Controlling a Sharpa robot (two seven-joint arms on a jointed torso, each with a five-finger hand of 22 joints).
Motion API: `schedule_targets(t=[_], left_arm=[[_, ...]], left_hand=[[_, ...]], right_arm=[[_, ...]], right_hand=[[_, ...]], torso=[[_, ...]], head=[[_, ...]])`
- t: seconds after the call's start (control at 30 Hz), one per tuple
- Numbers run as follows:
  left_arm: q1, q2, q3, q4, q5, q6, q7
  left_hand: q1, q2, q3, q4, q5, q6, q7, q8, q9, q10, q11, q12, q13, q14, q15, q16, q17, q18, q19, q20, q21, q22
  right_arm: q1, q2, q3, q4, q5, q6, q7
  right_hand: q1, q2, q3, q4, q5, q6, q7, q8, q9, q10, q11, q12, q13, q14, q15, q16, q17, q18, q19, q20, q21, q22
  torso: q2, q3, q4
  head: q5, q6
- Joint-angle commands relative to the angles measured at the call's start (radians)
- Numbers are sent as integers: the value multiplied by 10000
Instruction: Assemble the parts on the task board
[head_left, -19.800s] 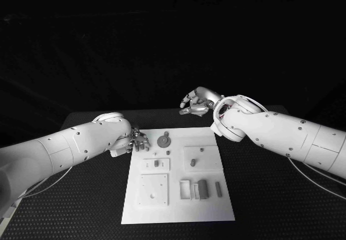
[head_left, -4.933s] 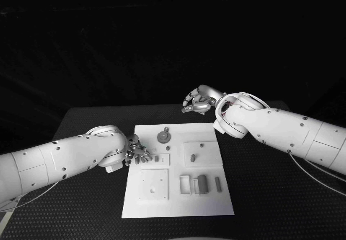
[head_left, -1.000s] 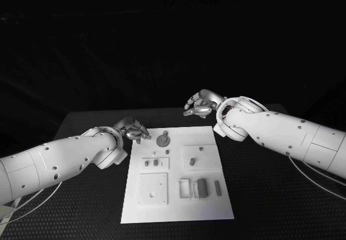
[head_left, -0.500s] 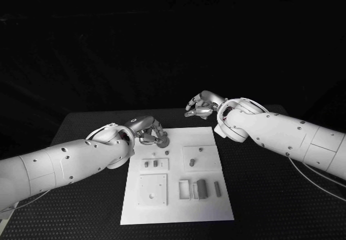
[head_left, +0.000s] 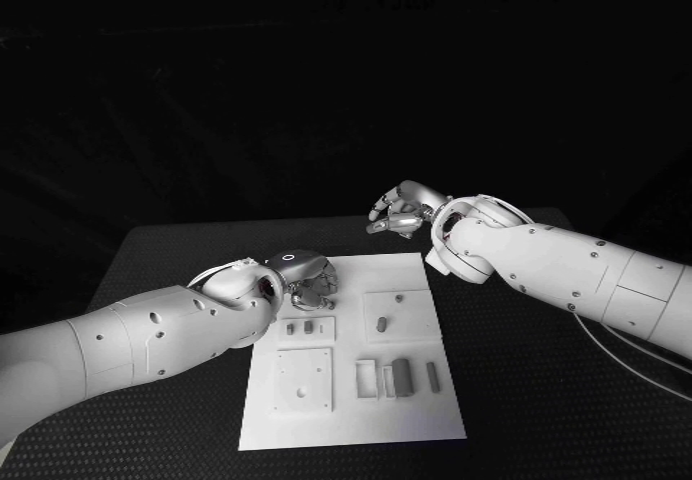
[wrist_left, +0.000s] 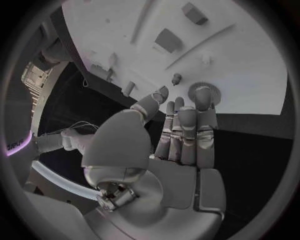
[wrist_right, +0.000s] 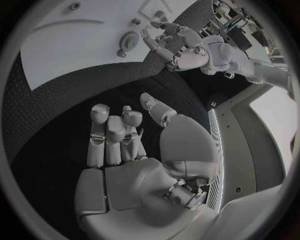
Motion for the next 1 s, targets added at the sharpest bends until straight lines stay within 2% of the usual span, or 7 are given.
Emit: schedule_targets(t=[0.03, 0.13, 0.3, 0.5, 0.63, 1.0], left_arm=[[-1, 68, 7, -43, -558, 399, -47], [-5, 136, 7, -140, -566, 293, -143], [-19, 239, 5, -277, -643, 340, -155], [-69, 335, -1, -399, -892, 438, -133], [-109, 391, -7, -465, -970, 495, -132], [-199, 557, -57, -655, -1190, 397, -37]], left_hand=[[34, -37, 76, 11, 41, -40, -6, -47, -17, -77, 92, -101, -43, 12, 60, 44, -18, 912, 5, 99, 33, 38], [10, -39, 90, 13, 33, -60, 2, -78, -48, -296, 179, -315, -162, 4, 142, 67, -31, 968, -5, 165, 44, 97], [16, -76, 124, 13, 15, -276, -45, -221, -128, -562, 313, -570, -339, 19, 272, 118, -45, 1104, 11, 296, 54, 161], [67, -39, 181, 15, 23, -235, -26, -208, -129, -567, 309, -606, -393, 48, 274, 156, -48, 1159, 33, 319, 64, 190], [82, -15, 219, 19, 23, -168, 5, -180, -123, -564, 303, -618, -429, 55, 269, 169, -57, 1178, 39, 326, 68, 210], [93, 9, 268, 14, 20, -95, 24, -160, -126, -456, 286, -588, -471, 78, 254, 198, -74, 1200, 57, 327, 81, 246]], right_arm=[[-3, -9, 2, 15, -1, -26, 97], [-3, -17, 2, 37, -1, -31, 92], [-3, -29, 2, 64, 0, -47, 85], [-3, -18, 2, 73, 0, -43, 83], [-3, -3, 2, 87, 0, -39, 84], [-2, 20, 2, 106, 0, -13, 74]], right_hand=[[-77, -19, 14, 47, -20, -48, 23, -35, -10, -45, -2, 18, 15, 37, 63, -57, 16, 200, 6, -64, -29, 108], [-77, -19, 13, 48, -21, -48, 24, -36, -9, -45, -2, 19, 16, 37, 63, -56, 17, 200, 7, -64, -28, 108], [-79, -21, 11, 48, -21, -52, 25, -38, -10, -46, 0, 21, 17, 38, 64, -55, 17, 201, 9, -64, -28, 109], [-79, -23, 10, 48, -22, -58, 27, -42, -11, -47, 1, 23, 19, 39, 66, -54, 18, 200, 10, -64, -27, 109], [-79, -22, 10, 48, -22, -61, 28, -43, -11, -47, 2, 25, 19, 40, 66, -53, 19, 201, 11, -64, -26, 109], [-79, -21, 8, 50, -22, -64, 29, -45, -11, -49, 4, 30, 22, 42, 69, -51, 20, 201, 14, -64, -25, 110]], torso=[[0, -2, -4], [-5, 6, 10], [-19, -4, 30], [-21, -7, 28], [-19, -3, 2], [-16, 6, 10]], head=[[-41, -34], [-39, -35], [-49, -67], [-58, -81], [-57, -84], [-107, -102]])
